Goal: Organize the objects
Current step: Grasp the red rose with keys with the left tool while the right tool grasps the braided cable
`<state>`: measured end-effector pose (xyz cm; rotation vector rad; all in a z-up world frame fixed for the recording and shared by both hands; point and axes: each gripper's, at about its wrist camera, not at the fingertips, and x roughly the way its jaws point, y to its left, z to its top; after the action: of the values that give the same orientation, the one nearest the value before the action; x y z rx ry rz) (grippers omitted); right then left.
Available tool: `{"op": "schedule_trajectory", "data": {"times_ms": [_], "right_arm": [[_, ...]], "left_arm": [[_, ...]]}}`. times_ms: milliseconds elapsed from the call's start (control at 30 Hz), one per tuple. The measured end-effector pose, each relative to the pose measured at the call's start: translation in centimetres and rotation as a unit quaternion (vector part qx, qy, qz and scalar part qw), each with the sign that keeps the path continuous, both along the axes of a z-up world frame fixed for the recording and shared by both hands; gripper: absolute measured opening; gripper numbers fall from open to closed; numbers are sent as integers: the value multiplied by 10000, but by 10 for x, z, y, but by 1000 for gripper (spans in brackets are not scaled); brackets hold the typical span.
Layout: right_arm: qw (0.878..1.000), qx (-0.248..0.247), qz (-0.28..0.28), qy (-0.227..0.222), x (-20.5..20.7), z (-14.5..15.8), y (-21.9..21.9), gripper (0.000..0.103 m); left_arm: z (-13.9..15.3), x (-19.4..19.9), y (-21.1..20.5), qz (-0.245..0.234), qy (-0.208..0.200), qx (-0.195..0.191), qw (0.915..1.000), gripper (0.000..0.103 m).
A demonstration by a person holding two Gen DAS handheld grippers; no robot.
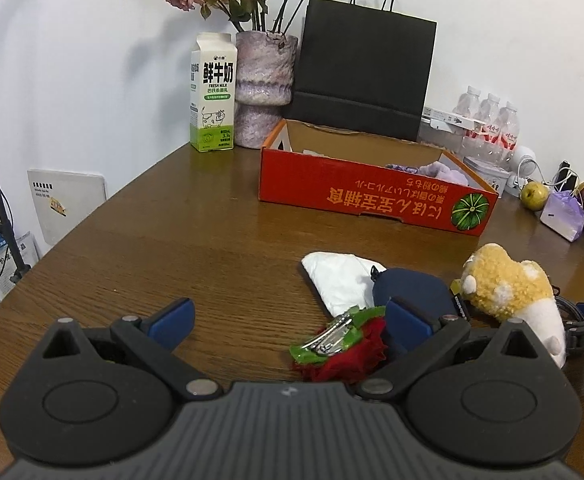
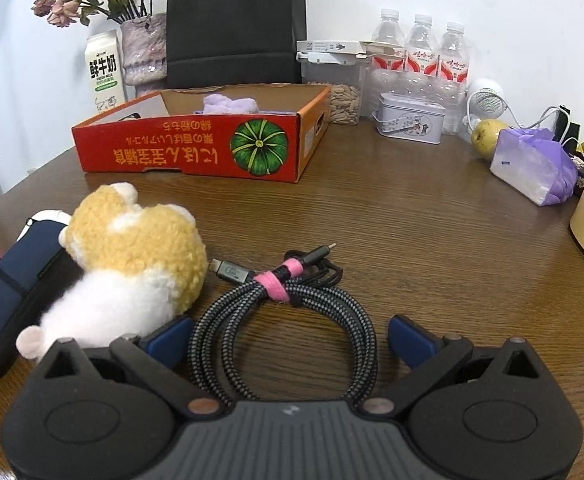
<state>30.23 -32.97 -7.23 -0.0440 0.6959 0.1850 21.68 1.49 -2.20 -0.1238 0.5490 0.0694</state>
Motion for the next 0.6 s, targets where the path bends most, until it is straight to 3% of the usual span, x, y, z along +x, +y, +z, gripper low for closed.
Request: {"op": "schedule_trajectory", "data": {"times_ms": [67, 267, 600], "right_arm": [[10000, 28, -14, -66, -2, 1, -1, 89], [9995, 219, -108, -203, -13, 4, 0, 87], [9895, -112, -611, -1303, -56, 21, 8, 86]], "left_arm": [[0, 0, 0, -5, -2, -2, 10000, 103], [-1, -2, 4, 33, -22, -40, 10000, 103], [-2, 1, 15, -6, -13, -29, 10000, 103]]}}
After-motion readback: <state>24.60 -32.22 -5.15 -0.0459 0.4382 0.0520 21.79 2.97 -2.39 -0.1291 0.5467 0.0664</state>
